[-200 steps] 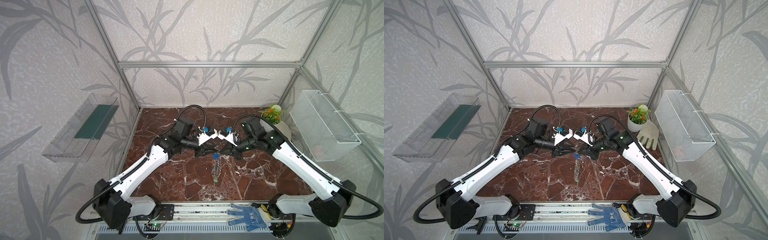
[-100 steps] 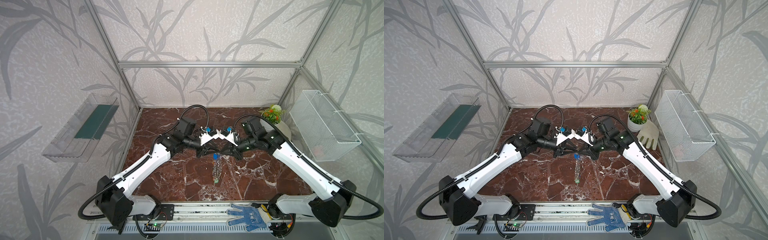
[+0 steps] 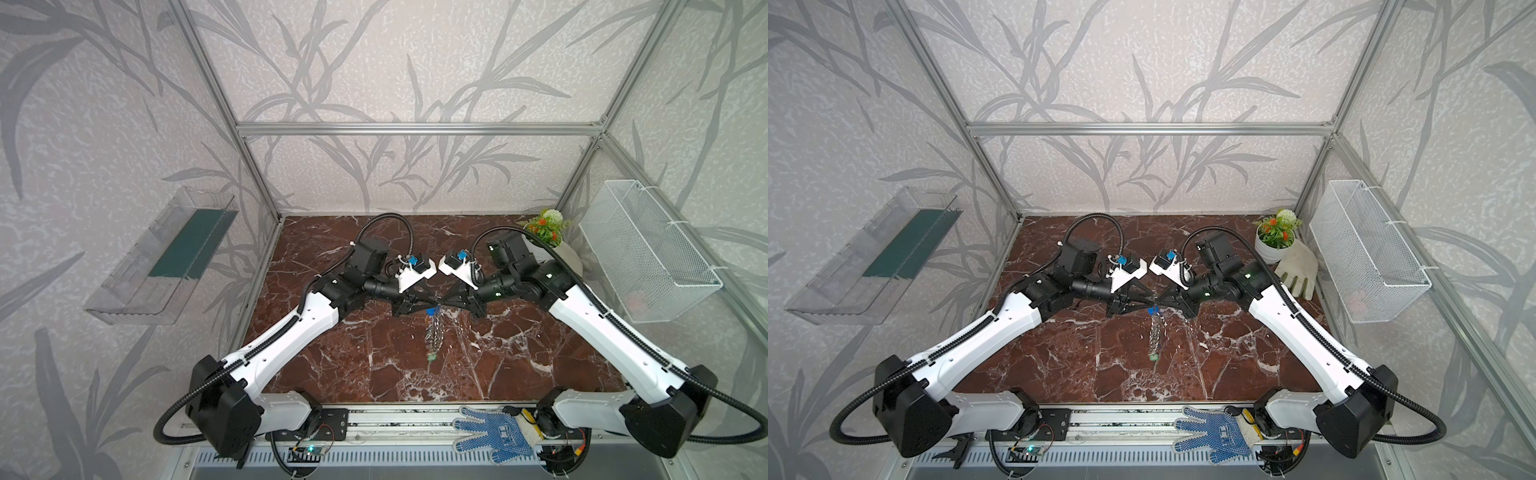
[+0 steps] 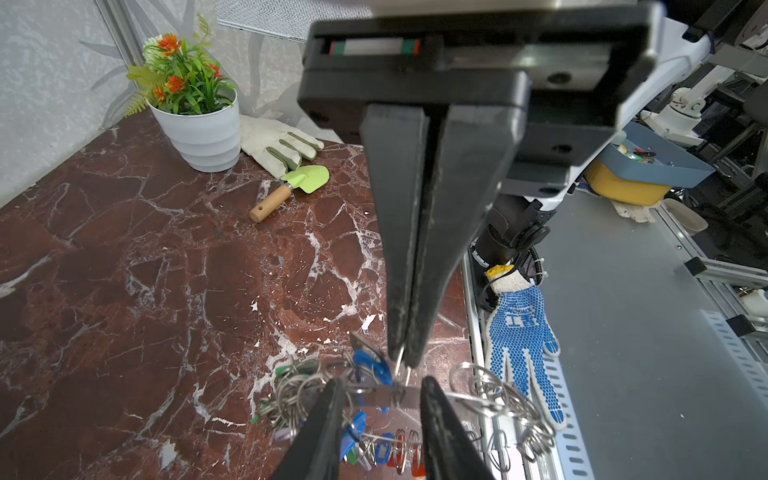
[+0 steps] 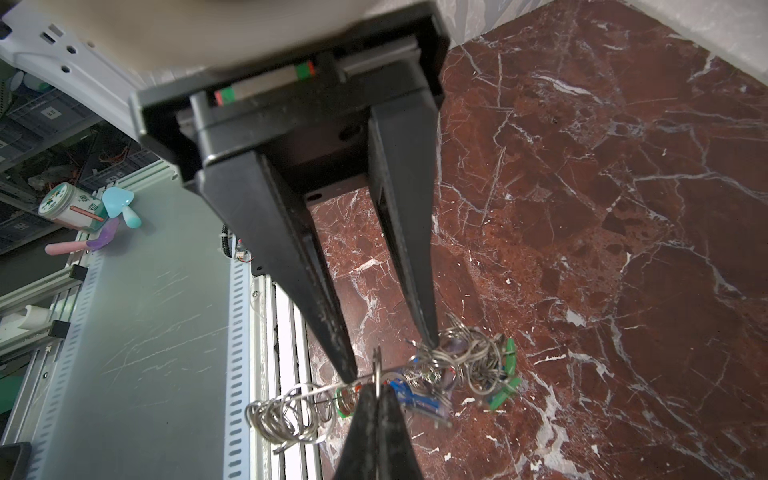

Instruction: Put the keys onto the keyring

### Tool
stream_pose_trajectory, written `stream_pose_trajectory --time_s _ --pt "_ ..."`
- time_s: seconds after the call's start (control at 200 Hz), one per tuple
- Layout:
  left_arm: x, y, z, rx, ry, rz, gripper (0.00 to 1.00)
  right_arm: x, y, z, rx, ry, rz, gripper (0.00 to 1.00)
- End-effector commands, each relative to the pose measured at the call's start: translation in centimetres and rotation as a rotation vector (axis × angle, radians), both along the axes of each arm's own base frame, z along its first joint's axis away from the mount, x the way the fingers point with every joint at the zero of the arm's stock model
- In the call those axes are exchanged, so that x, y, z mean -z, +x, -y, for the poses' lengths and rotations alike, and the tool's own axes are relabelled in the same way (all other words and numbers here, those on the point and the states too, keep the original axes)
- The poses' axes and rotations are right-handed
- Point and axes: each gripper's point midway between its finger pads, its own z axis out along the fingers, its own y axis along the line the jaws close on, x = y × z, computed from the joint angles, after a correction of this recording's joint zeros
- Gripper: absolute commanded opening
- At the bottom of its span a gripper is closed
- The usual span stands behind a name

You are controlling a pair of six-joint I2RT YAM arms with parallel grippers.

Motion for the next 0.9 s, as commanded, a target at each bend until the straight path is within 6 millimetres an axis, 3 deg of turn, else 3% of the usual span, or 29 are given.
stream_pose_trajectory --time_s 0.0,0.895 --pt "-1.68 -0.19 -0.21 0.000 -0.065 0.040 0.35 -2.29 -0.59 -0.33 -0.029 0.085 0.039 0.00" --pt "-1.60 -0.03 0.64 0.020 -0.054 0.004 0.19 -2.78 -0.86 -0.20 -0.029 0.112 0.025 0.00"
